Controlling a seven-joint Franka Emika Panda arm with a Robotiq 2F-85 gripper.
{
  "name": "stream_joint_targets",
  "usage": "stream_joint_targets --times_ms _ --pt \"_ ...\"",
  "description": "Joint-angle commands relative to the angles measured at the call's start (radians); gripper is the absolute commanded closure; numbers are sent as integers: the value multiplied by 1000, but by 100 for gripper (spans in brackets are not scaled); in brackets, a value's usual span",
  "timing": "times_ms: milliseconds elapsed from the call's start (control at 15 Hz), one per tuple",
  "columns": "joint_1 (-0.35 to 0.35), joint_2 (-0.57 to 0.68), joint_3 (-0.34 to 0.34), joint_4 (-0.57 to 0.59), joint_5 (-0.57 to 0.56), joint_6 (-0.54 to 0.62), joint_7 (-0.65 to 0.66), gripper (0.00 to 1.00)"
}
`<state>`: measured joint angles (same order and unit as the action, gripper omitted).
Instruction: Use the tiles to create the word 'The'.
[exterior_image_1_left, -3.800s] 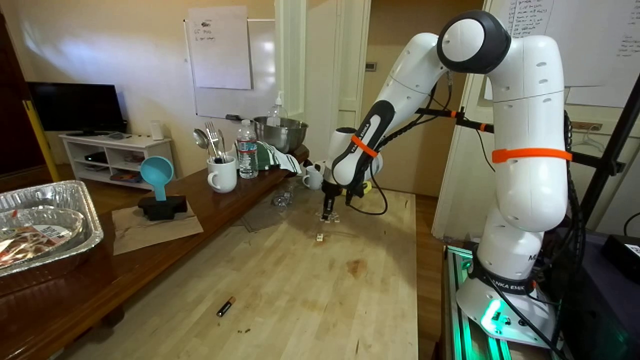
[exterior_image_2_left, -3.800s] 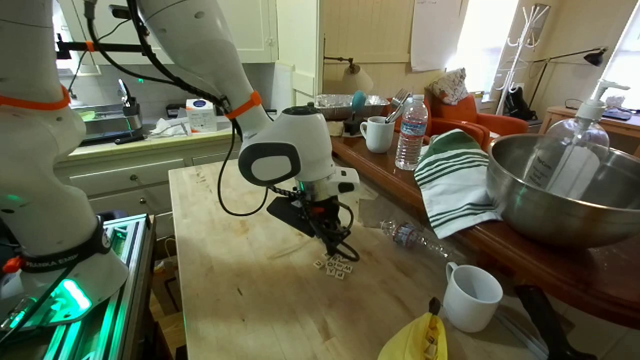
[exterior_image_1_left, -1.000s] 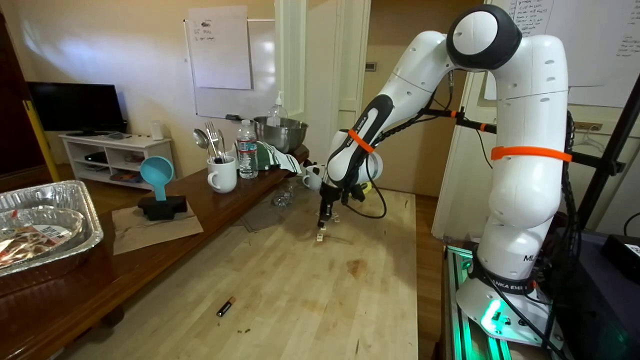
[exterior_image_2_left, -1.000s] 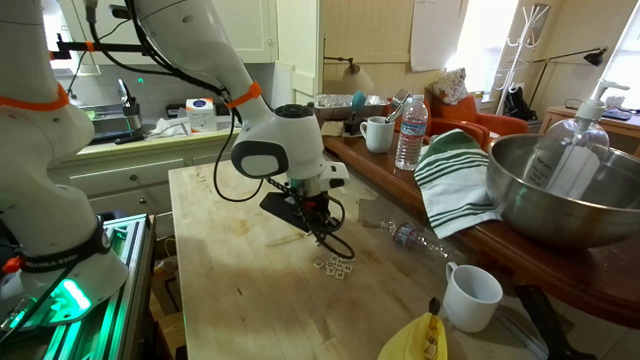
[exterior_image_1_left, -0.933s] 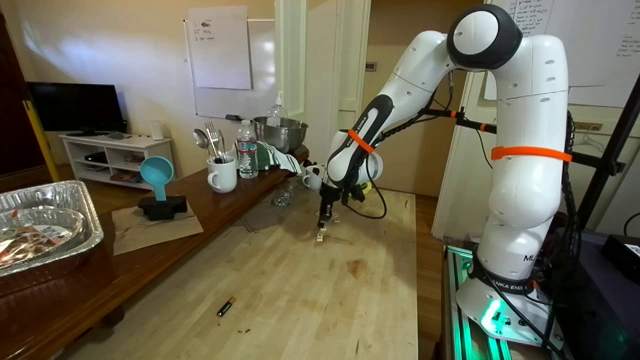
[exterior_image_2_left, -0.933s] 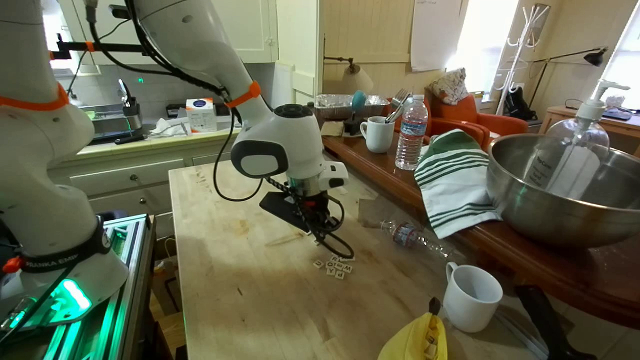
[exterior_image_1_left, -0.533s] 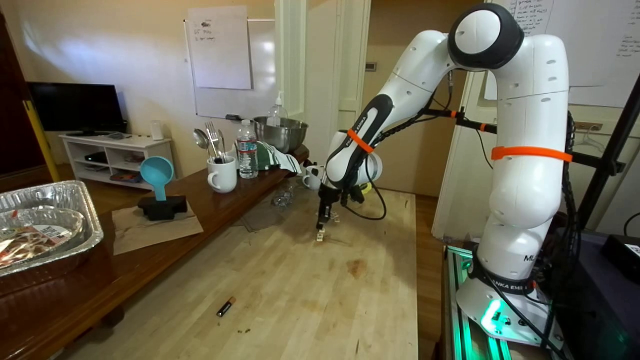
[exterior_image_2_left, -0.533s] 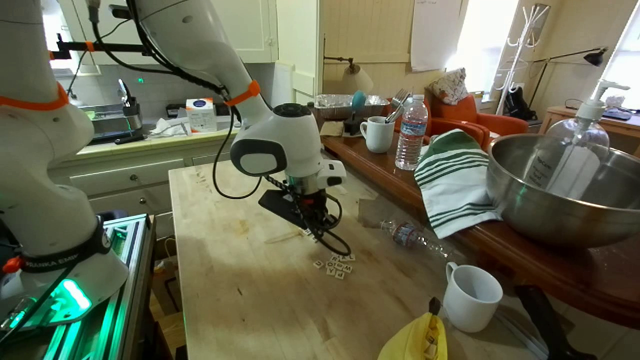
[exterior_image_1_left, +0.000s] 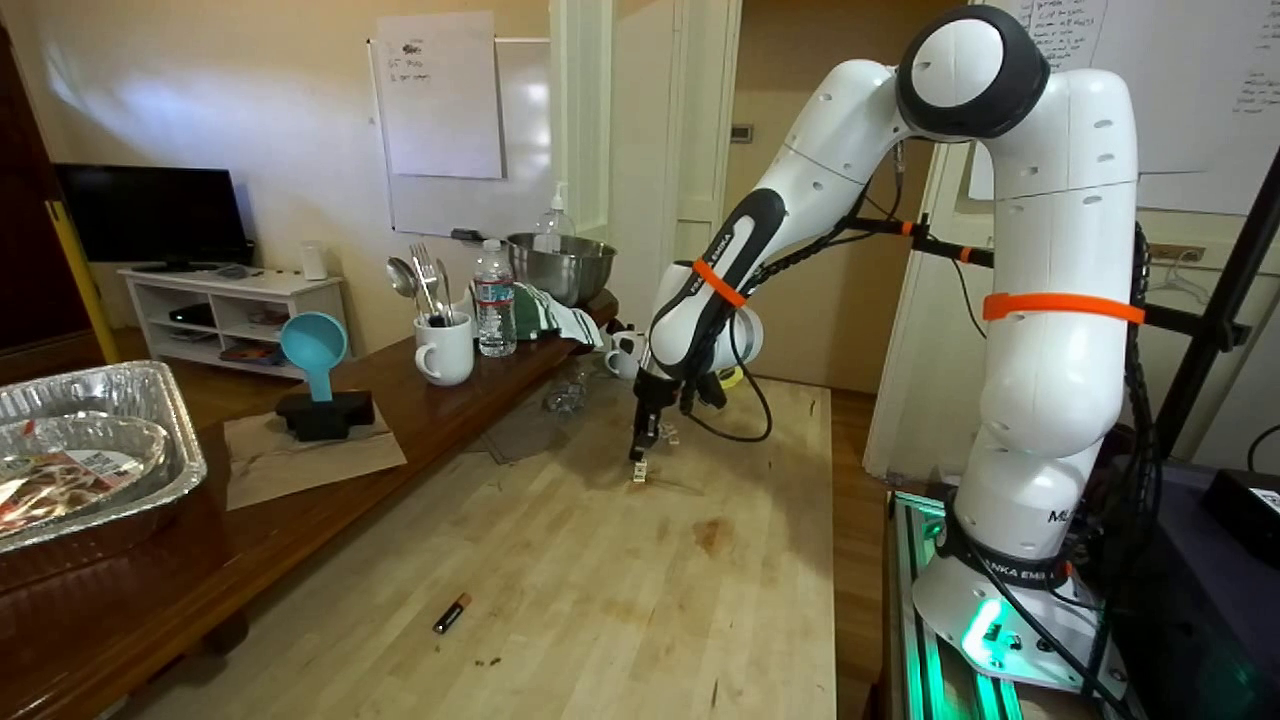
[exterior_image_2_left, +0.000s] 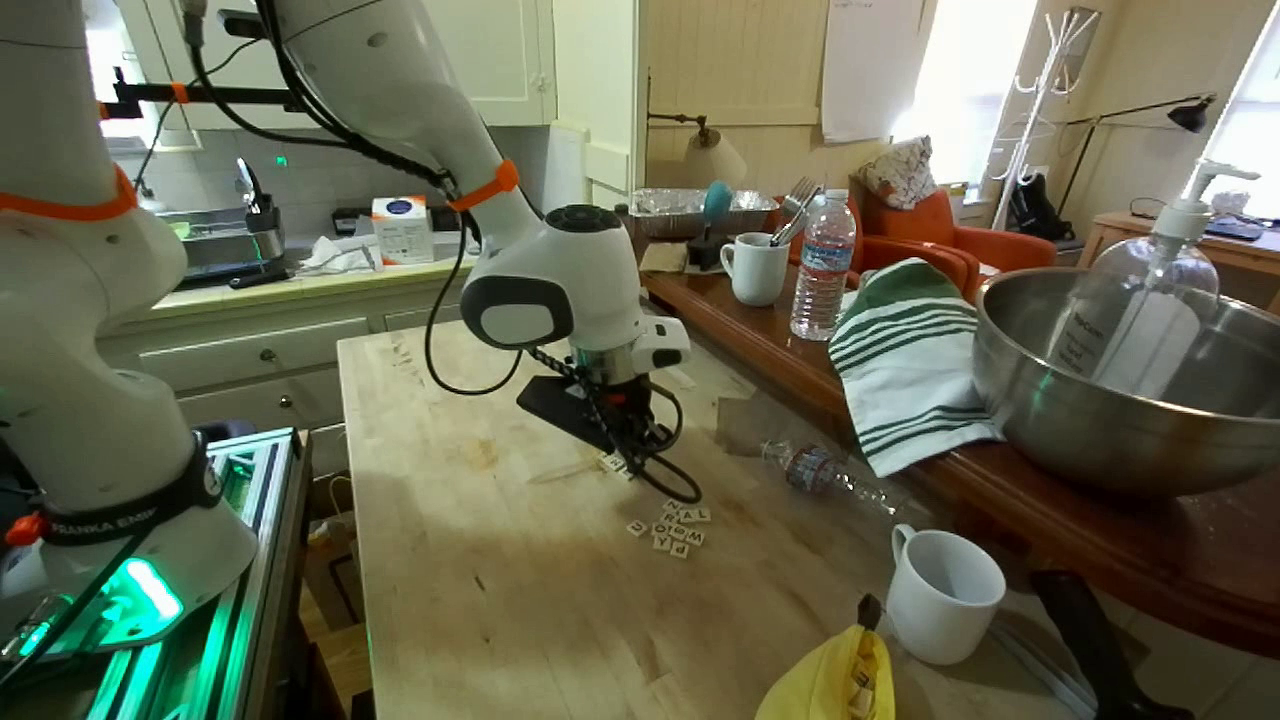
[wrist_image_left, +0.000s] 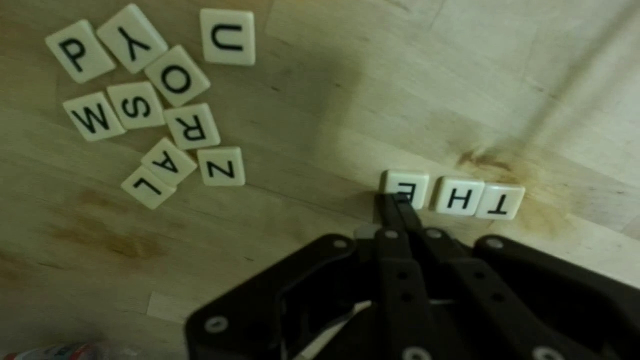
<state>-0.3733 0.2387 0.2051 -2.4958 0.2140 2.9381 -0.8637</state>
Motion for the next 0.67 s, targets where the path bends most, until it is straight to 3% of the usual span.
stream_joint_targets --times_ms 0,600 --pt "17 0 0 -25 26 -6 -5 100" --pt "30 -8 -5 -31 19 -19 -1 100"
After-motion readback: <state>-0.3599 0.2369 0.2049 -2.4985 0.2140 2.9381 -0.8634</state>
